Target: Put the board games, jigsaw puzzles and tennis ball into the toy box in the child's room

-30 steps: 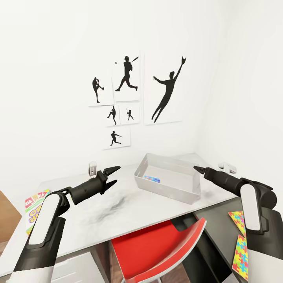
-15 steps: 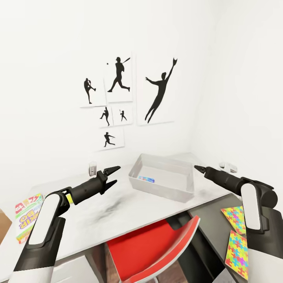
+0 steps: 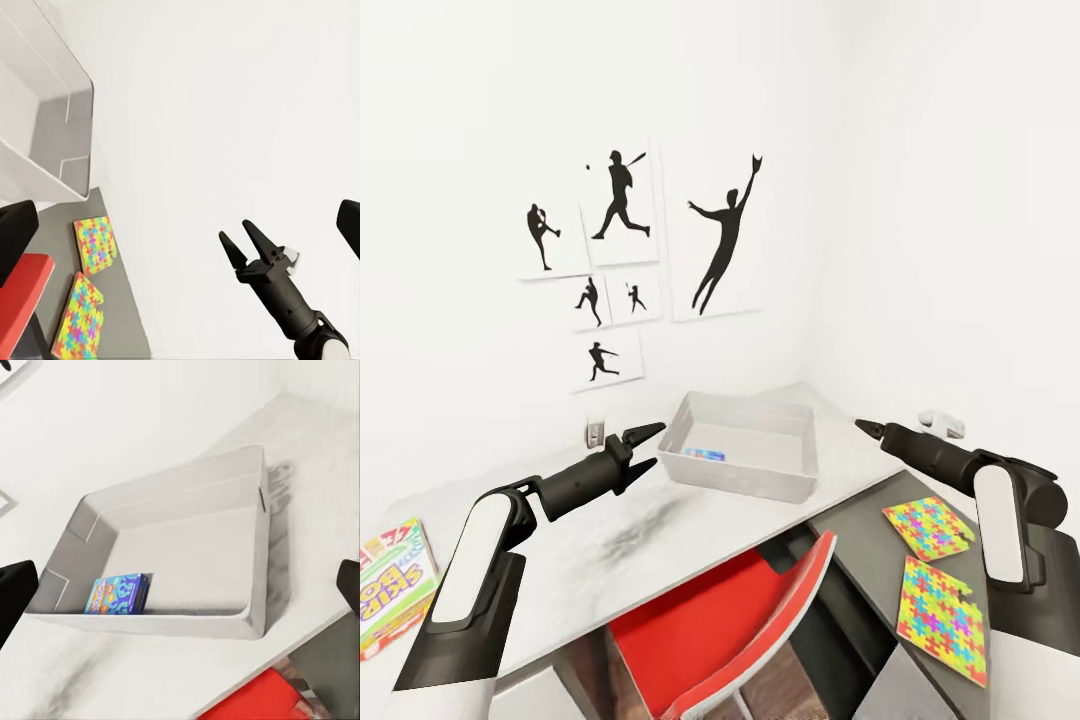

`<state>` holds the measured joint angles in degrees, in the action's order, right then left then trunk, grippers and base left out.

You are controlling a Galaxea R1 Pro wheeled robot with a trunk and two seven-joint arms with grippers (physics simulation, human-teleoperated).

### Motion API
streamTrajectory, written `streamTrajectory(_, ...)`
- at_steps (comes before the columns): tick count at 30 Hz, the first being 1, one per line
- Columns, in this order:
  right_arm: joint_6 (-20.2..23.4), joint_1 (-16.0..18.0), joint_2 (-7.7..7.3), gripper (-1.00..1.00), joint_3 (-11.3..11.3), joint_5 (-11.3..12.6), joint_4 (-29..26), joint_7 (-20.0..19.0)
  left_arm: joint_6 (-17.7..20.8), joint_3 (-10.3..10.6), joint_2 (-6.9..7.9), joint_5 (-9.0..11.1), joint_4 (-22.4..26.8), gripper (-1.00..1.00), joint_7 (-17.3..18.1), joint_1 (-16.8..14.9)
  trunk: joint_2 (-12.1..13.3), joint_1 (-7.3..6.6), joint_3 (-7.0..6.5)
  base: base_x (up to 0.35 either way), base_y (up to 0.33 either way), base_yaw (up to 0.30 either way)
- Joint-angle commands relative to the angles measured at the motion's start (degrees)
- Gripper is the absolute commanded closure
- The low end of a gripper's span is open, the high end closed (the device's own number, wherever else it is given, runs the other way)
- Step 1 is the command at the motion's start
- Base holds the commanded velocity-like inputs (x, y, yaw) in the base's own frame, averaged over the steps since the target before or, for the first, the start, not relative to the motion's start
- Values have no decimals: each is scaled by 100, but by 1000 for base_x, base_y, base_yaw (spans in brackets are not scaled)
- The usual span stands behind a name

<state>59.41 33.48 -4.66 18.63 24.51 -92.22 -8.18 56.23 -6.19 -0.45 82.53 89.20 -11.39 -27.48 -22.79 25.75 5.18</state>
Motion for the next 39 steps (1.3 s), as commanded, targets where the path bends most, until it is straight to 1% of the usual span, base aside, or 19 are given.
streamTrajectory(1, 29, 10, 1, -100, 8, -53, -1, -58, 29, -13, -4, 60, 6, -100, -60, -5, -13, 4, 9, -32, 42, -266)
streamTrajectory(24, 59, 32, -9, -100, 14, -56, 2, -37, 29, -14, -23, 55, 5, -100, -65, 2, -13, 4, -94, -10, 13, -267)
streamTrajectory(28, 59, 33, -58, -100, 17, -50, 14, -37, 27, -10, -26, 52, 3, -100, -65, 0, -13, 4, -111, -1, 1, -267)
streamTrajectory(30, 59, 29, -122, -100, 17, -48, 26, -39, 24, -8, -29, 49, 2, -100, -69, 2, -13, 4, -120, 0, 0, -267)
streamTrajectory(31, 59, 29, -122, -100, 17, -48, 26, -39, 24, -8, -29, 49, 2, -100, -69, 2, -13, 4, -125, 0, 0, -267)
streamTrajectory(33, 59, 12, -199, -100, 16, -43, 39, -46, 23, -5, -31, 47, 2, -100, -71, 2, -13, 4, -134, 0, 0, -267)
streamTrajectory(34, 59, 12, -199, -100, 16, -43, 39, -46, 23, -5, -31, 47, 2, -100, -71, 2, -13, 4, -138, 0, 0, -267)
streamTrajectory(36, 59, -13, -260, -100, 13, -40, 48, -53, 22, -2, -32, 46, -2, -100, -75, 1, -13, 4, -146, 0, 0, -267)
streamTrajectory(39, 59, -36, -302, -100, 12, -38, 55, -57, 19, 2, -36, 45, -4, -100, -78, -1, -13, 4, -158, 0, 0, -267)
